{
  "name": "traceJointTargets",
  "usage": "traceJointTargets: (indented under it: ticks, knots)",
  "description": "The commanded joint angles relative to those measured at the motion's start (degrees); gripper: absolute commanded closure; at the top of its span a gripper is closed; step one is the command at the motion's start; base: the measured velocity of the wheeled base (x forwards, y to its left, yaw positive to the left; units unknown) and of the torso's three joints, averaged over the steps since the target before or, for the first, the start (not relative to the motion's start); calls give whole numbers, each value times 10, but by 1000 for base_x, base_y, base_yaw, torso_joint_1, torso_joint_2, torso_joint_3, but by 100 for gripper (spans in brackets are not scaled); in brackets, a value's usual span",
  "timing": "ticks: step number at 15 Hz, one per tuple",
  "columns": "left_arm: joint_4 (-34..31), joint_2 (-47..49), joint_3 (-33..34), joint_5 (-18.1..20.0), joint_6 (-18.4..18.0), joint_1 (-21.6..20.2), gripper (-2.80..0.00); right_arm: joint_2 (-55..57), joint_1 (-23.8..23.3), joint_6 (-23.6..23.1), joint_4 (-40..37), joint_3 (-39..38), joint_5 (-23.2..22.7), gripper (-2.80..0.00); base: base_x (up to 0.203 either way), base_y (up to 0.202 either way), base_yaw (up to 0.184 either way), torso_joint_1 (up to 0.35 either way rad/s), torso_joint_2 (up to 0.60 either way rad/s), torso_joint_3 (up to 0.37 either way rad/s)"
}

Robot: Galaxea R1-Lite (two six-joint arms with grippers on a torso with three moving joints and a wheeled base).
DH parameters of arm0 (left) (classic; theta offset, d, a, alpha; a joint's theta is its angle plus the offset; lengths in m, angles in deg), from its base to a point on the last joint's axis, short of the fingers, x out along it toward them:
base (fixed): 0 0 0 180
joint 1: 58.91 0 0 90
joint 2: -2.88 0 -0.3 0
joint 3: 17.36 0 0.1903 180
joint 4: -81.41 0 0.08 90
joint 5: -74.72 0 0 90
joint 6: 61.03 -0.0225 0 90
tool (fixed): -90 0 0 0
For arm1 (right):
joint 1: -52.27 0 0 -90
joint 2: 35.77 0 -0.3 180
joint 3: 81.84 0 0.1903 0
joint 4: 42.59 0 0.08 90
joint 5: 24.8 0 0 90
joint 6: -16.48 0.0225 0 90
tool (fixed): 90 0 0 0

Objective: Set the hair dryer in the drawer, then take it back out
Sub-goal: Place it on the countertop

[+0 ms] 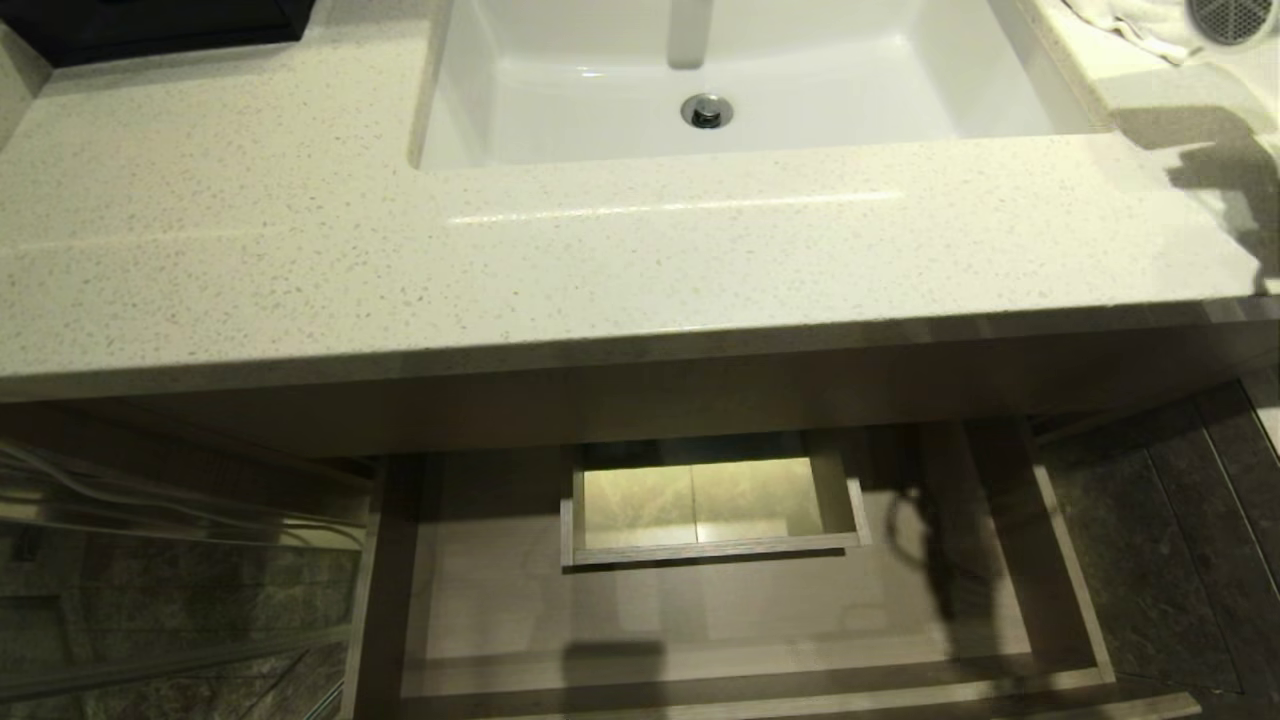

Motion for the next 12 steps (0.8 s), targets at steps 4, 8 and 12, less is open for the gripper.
traceJointTargets:
  ticks: [4, 8, 12]
  knots:
    - [0, 0, 1, 0, 0, 0, 0, 93, -19, -19, 4, 69, -38, 0, 0, 0, 0, 0, 0, 0]
    - [0, 0, 0, 0, 0, 0, 0, 131, -34, -50, 6, 107, -42, -280, 0, 0, 0, 0, 0, 0]
    - [0, 0, 1, 0, 0, 0, 0, 113, -35, -49, 6, 111, -52, -280, 0, 0, 0, 0, 0, 0]
